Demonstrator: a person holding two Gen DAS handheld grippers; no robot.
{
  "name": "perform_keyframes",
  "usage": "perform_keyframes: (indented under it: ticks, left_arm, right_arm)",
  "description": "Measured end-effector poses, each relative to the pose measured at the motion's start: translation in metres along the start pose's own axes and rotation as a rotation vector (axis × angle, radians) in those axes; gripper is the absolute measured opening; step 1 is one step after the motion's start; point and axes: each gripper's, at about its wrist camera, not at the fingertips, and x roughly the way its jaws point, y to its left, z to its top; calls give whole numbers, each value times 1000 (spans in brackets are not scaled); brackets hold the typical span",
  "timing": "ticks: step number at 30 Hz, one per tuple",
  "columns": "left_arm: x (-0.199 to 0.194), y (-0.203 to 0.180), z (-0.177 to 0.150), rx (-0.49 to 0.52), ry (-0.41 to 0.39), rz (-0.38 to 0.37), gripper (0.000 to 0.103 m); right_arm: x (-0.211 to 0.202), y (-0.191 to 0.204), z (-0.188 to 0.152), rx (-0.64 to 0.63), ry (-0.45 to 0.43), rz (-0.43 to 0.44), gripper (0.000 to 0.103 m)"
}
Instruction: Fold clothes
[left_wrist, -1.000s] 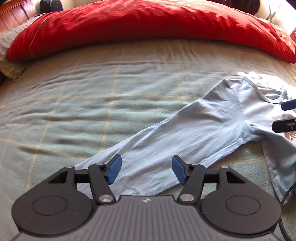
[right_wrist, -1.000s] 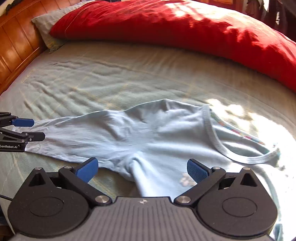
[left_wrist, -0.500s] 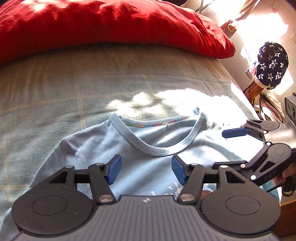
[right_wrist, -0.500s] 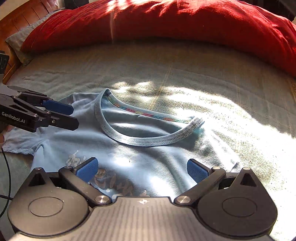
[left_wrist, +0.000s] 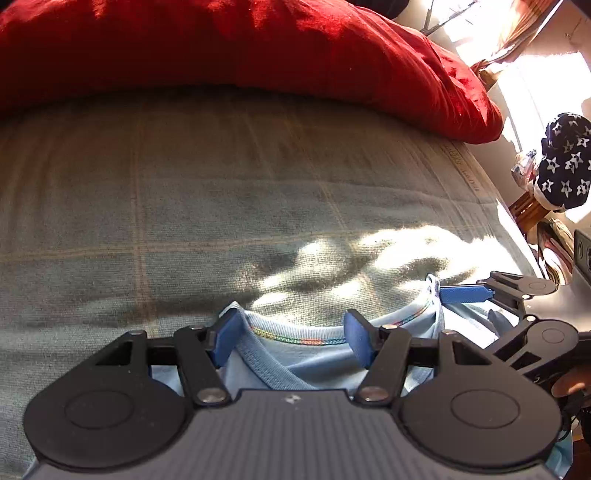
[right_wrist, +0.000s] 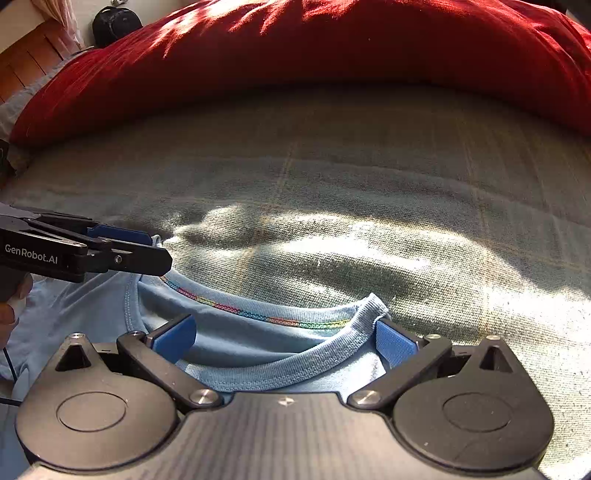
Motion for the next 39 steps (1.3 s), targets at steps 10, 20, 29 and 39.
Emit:
perform_keyframes:
  ticks: [10,20,29,39]
  left_arm:
    - [-43,-2,-24,-8,78,-50,66]
    - [-12,21,-14,-75,38,-38,66]
    - [-19,5,-11,-86,121,-232,68]
    - [9,2,8,-98,50,-115,68]
  right_arm:
    - [-34,43,-14,-135,8,243,103]
    - [33,68,13,-191,-9,270,103]
    - [-2,72,2,-235,28,273,103]
    - [7,72,-15,-206,18,188,103]
